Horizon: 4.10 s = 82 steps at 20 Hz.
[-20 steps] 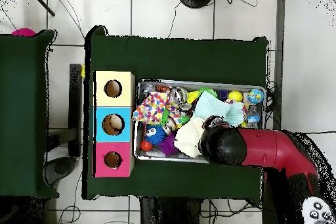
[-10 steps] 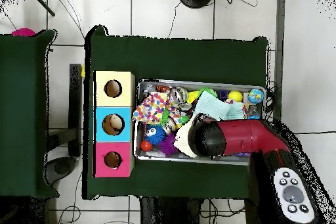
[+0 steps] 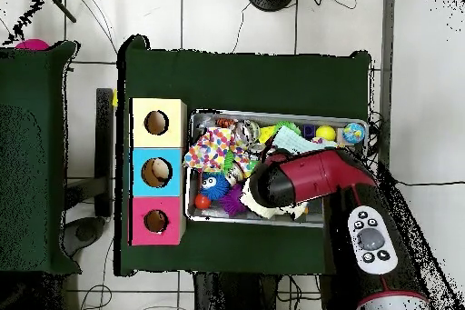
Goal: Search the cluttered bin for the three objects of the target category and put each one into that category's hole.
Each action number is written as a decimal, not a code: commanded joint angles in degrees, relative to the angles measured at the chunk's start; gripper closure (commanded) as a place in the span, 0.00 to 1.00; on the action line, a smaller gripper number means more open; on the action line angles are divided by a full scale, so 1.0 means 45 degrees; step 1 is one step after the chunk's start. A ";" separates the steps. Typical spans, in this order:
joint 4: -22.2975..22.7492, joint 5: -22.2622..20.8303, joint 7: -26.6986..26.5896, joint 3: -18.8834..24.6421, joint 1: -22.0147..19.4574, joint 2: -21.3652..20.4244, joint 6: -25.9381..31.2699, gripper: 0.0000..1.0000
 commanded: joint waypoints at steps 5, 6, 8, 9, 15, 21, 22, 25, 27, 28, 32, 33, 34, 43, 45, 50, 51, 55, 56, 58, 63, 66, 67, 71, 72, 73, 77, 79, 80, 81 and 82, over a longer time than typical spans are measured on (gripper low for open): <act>-0.1871 -0.0903 -0.3520 0.0887 -0.1240 0.0674 0.0859 0.00; -0.1844 -0.0889 -0.3657 0.0957 -0.1358 0.0626 0.0889 0.00; -0.1986 -0.0906 -0.4011 0.1131 -0.1583 0.0715 0.1019 0.00; -0.2134 -0.0943 -0.4213 0.1252 -0.1707 0.0887 0.1082 0.00; -0.1721 0.0241 -0.4874 0.2000 -0.2461 0.2070 0.2853 0.00; -0.0447 0.1132 -0.3595 0.1983 -0.2333 0.2505 0.3478 0.00; -0.0306 0.1236 -0.3443 0.1947 -0.2265 0.2450 0.3588 0.00; 0.0133 0.1347 -0.2959 0.1807 -0.2054 0.2232 0.3611 0.00; 0.0458 0.1445 -0.2830 0.1712 -0.1940 0.2061 0.3781 0.00; 0.0651 0.1487 -0.2774 0.1673 -0.1901 0.1961 0.3811 0.00; 0.1095 0.1028 -0.2192 0.1252 -0.1483 0.1805 0.3049 0.00; 0.1137 0.0922 -0.1957 0.1164 -0.1405 0.1909 0.2779 0.00; 0.1218 0.0849 -0.1688 0.1112 -0.1344 0.2007 0.2441 0.00; 0.2450 0.1783 0.0580 0.0705 -0.0446 0.2032 0.1116 0.00; 0.2713 0.2366 0.0920 0.0834 -0.0352 0.2141 0.0978 0.00; 0.3188 0.3872 0.1542 0.1150 -0.0085 0.2545 0.0687 0.00; 0.3318 0.4205 0.1681 0.1195 -0.0016 0.2551 0.0707 0.00; 0.3651 0.5274 0.2061 0.1143 0.0468 0.2530 0.0380 0.00; 0.3637 0.5441 0.2148 0.1047 0.0647 0.2561 0.0228 0.00; 0.3522 0.5799 0.2192 0.0904 0.0923 0.2725 -0.0007 0.00; 0.3461 0.6586 0.2201 0.0649 0.1456 0.2770 -0.0283 0.00; 0.3501 0.7101 0.2354 0.0515 0.1878 0.2707 -0.0437 0.00; 0.3510 0.7245 0.2439 0.0482 0.2021 0.2724 -0.0533 0.00; 0.3330 0.7508 0.2261 0.0075 0.2470 0.2635 -0.0629 0.00; 0.3266 0.7489 0.2109 -0.0103 0.2565 0.2494 -0.0476 0.00; 0.3189 0.7329 0.1945 -0.0476 0.2757 0.2239 -0.0230 0.00; 0.2081 0.5904 0.0529 -0.2741 0.3658 0.0104 0.1926 0.00; 0.1563 0.5302 -0.0268 -0.3504 0.4039 -0.0889 0.2467 0.00; 0.1435 0.5142 -0.0595 -0.3628 0.4065 -0.1329 0.2446 0.00; 0.1428 0.5128 -0.0930 -0.3547 0.3944 -0.1752 0.2431 0.00; 0.1379 0.5140 -0.1122 -0.3537 0.3915 -0.2128 0.2543 0.00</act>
